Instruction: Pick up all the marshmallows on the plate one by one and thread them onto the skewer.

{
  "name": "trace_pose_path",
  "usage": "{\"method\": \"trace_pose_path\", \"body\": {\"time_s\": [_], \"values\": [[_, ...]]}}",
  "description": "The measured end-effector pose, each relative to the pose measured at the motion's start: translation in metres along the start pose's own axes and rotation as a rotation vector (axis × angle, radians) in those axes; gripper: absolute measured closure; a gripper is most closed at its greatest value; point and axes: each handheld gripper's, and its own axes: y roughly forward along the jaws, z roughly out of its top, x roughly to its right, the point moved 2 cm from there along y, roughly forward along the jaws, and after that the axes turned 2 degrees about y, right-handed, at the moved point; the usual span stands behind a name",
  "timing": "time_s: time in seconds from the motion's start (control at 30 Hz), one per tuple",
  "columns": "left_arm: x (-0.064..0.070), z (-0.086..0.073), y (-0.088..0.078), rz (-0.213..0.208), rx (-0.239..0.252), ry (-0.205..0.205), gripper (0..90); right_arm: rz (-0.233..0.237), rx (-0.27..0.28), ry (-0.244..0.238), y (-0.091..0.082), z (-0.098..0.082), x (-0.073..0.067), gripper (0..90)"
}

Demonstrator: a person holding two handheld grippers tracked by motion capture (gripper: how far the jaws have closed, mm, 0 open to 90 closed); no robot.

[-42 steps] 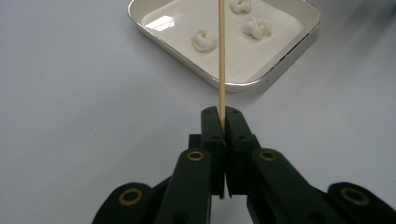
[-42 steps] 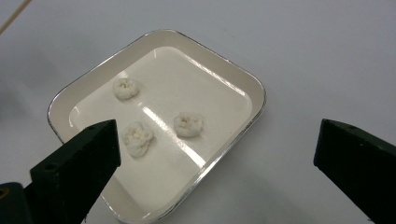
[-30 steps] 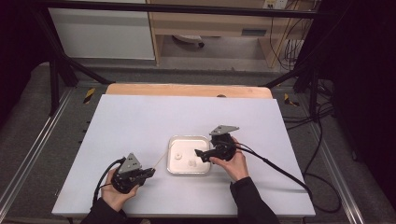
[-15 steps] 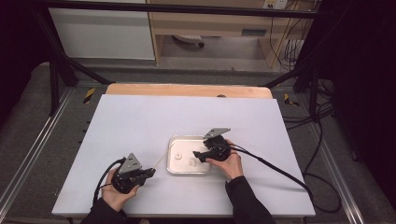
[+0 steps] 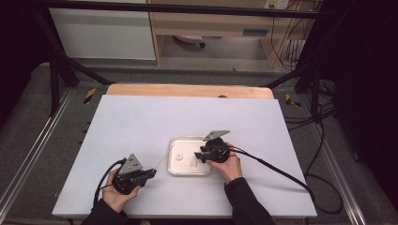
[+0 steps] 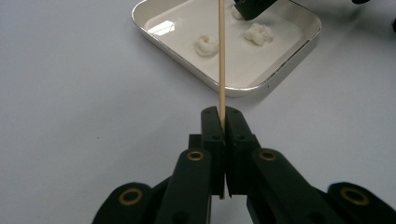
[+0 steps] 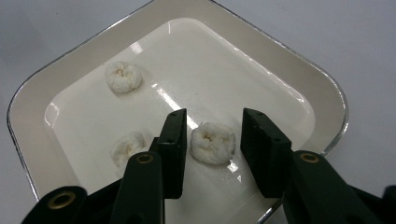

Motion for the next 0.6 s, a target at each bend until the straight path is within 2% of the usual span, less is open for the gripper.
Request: {"method": "trace_pose_path", "body": {"time_s": [0.23, 0.43, 0.6], "values": [[0.0, 0.0, 0.0, 0.002, 0.003, 0.0, 87.9, -0.019, 0.017, -0.036, 0.0, -0.003, -0.004, 68.5], [0.001, 0.0, 0.0, 0.003, 0.009, 0.003, 87.9, -0.01, 0.027, -0.015, -0.002, -0.002, -0.003, 70.5], [0.002, 0.001, -0.001, 0.003, 0.012, 0.004, 87.9, 0.017, 0.061, 0.008, -0.015, 0.006, -0.003, 70.6]]}}
